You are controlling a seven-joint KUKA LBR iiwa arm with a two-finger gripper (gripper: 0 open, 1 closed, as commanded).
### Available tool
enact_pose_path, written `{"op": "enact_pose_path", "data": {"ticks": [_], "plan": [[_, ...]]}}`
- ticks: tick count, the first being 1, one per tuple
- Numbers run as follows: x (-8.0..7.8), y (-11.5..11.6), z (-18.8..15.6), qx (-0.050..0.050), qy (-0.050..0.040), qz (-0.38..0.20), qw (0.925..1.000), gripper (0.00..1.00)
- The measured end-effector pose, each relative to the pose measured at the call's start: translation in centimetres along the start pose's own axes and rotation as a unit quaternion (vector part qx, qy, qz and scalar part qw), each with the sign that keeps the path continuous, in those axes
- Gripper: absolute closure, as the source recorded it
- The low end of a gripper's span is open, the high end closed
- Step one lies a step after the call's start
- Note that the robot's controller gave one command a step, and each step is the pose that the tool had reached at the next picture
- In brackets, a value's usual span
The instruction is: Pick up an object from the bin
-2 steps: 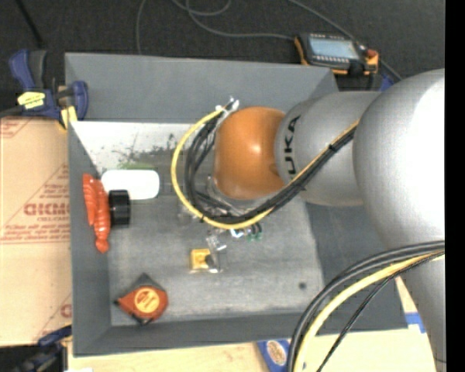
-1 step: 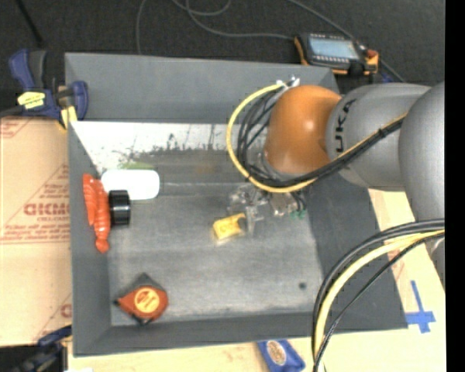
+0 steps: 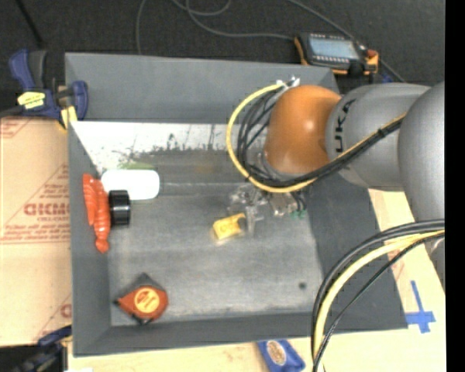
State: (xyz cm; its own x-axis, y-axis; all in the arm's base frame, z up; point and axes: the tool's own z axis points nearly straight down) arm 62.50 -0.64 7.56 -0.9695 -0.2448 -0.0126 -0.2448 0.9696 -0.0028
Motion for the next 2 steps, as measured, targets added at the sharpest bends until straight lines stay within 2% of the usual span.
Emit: {"op": "enact_pose_path", "data": {"ticks": [2], "plan": [[0.00, 0.00, 0.00, 0.000, 0.0001, 0.002, 1.0000, 1.00]]}}
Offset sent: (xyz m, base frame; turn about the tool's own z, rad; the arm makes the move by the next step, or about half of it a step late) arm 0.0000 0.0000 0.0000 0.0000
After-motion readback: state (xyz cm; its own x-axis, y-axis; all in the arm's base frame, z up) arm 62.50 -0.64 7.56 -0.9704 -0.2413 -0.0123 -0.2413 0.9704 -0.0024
